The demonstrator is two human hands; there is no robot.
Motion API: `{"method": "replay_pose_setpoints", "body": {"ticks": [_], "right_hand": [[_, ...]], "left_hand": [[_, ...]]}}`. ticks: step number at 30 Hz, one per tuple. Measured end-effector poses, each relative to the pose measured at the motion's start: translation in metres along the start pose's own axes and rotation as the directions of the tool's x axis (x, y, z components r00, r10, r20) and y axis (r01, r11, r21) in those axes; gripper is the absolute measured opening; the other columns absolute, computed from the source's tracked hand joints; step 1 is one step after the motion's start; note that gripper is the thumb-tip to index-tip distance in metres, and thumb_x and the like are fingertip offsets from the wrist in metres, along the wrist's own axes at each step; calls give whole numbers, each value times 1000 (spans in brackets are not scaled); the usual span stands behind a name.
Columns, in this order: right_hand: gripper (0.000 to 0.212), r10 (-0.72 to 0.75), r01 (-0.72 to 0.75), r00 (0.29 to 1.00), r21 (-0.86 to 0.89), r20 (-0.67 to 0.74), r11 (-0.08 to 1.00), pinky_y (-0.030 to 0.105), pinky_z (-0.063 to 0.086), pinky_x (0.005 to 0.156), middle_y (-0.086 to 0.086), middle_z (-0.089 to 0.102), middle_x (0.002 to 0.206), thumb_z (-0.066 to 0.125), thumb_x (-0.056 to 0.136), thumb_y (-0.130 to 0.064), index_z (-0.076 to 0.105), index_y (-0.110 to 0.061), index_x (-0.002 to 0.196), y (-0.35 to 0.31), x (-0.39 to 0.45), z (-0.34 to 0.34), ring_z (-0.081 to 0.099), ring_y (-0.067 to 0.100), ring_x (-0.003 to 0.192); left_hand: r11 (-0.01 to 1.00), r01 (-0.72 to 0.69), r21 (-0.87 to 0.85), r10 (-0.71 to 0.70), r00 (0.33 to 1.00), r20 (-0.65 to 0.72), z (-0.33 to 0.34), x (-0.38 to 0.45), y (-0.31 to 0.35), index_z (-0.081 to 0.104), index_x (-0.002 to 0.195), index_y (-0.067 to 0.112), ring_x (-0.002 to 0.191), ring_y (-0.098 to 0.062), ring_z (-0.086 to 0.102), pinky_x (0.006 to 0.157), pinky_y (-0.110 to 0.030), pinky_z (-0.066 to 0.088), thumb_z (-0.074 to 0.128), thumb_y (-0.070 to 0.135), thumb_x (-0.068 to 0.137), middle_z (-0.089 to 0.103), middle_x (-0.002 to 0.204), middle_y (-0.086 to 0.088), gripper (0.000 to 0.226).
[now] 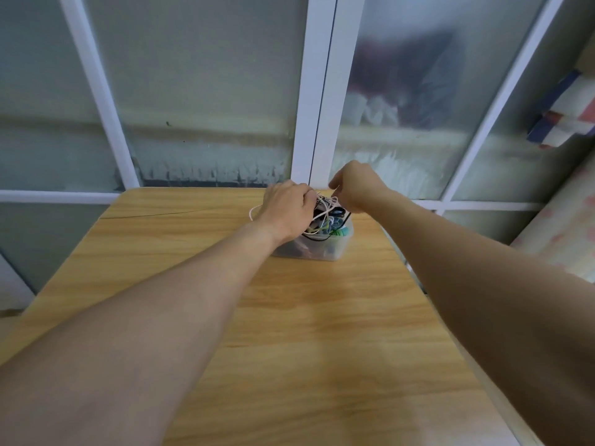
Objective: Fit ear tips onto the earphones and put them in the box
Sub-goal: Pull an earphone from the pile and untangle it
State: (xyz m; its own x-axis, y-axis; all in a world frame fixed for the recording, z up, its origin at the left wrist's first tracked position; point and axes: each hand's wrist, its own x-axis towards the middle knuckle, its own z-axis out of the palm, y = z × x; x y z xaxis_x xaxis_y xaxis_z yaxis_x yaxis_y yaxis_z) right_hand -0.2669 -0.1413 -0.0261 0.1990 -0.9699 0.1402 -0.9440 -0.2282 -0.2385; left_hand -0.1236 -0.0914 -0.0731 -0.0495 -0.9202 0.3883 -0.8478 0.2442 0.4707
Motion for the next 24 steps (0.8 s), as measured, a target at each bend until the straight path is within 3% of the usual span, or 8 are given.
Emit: {"method": "replay_pose_setpoints", "body": {"ticks": [4, 7, 9, 13, 16, 18, 21, 24], "right_hand": [[24, 7, -7, 1000, 20, -11, 1000, 33, 56, 83, 13, 72, 103, 62, 85, 1, 74, -6, 104, 3, -3, 8, 68, 28, 96], [13, 47, -39, 997, 139, -55, 990, 30, 55, 79, 12, 74, 95, 64, 87, -7, 76, -8, 92, 8, -4, 6, 69, 26, 90], [18, 87, -60, 988, 200, -129, 978, 36, 57, 79, 18, 73, 92, 60, 90, -11, 73, 1, 91, 10, -6, 6, 68, 32, 88], [40, 23, 79, 964, 370, -264, 925, 37, 53, 72, 15, 70, 82, 46, 97, -37, 69, -4, 90, -4, -22, 12, 63, 32, 78], [37, -222, 256, 959, 194, -178, 947, 33, 52, 73, 1, 71, 82, 47, 87, -53, 73, -33, 104, -14, -30, 28, 63, 22, 76], [29, -313, 325, 939, 69, -144, 943, 36, 50, 71, 10, 64, 69, 49, 89, -34, 74, -30, 101, -11, -29, 37, 52, 30, 67], [37, -272, 274, 949, -11, -160, 962, 41, 44, 82, 12, 66, 73, 36, 94, -35, 65, -20, 77, -9, -32, 38, 48, 36, 75], [42, -179, 177, 980, -26, -82, 984, 40, 33, 87, 7, 65, 94, 33, 102, -42, 70, -24, 95, -19, -39, 30, 41, 32, 100]], "left_hand": [[977, 88, -197, -86, 996, 18, 0, 3, 9, 53, 130, 8, 134, -26, 35, 110, -29, 22, 43, 27, 100, 29, 144, -15, 37], [911, 111, -397, -165, 981, -103, -5, 5, 14, 44, 131, 6, 108, -17, 45, 90, -9, 24, 50, 16, 96, 27, 141, -13, 37], [876, 158, -456, -254, 954, -158, -10, 5, 12, 45, 126, 6, 103, -14, 44, 88, -9, 26, 49, 10, 95, 34, 135, -12, 32], [910, 347, -226, -394, 894, -214, -14, 3, 3, 44, 125, 4, 122, -30, 43, 105, -35, 36, 56, 17, 89, 41, 132, -17, 40], [752, 643, -150, -645, 763, 35, -23, 5, -5, 35, 136, 1, 129, -37, 41, 104, -43, 36, 52, 35, 91, 39, 141, -22, 58], [755, 643, -129, -626, 765, 154, -27, 5, -9, 42, 134, -1, 123, -39, 48, 100, -42, 44, 36, 35, 97, 44, 138, -24, 52], [826, 557, -91, -538, 826, 166, -32, -1, -11, 47, 128, 2, 116, -45, 49, 85, -41, 50, 26, 15, 98, 43, 130, -31, 38], [787, 603, -130, -589, 797, 135, -37, -6, -14, 40, 135, 2, 123, -43, 44, 91, -41, 45, 29, 18, 99, 41, 135, -29, 41]]}}
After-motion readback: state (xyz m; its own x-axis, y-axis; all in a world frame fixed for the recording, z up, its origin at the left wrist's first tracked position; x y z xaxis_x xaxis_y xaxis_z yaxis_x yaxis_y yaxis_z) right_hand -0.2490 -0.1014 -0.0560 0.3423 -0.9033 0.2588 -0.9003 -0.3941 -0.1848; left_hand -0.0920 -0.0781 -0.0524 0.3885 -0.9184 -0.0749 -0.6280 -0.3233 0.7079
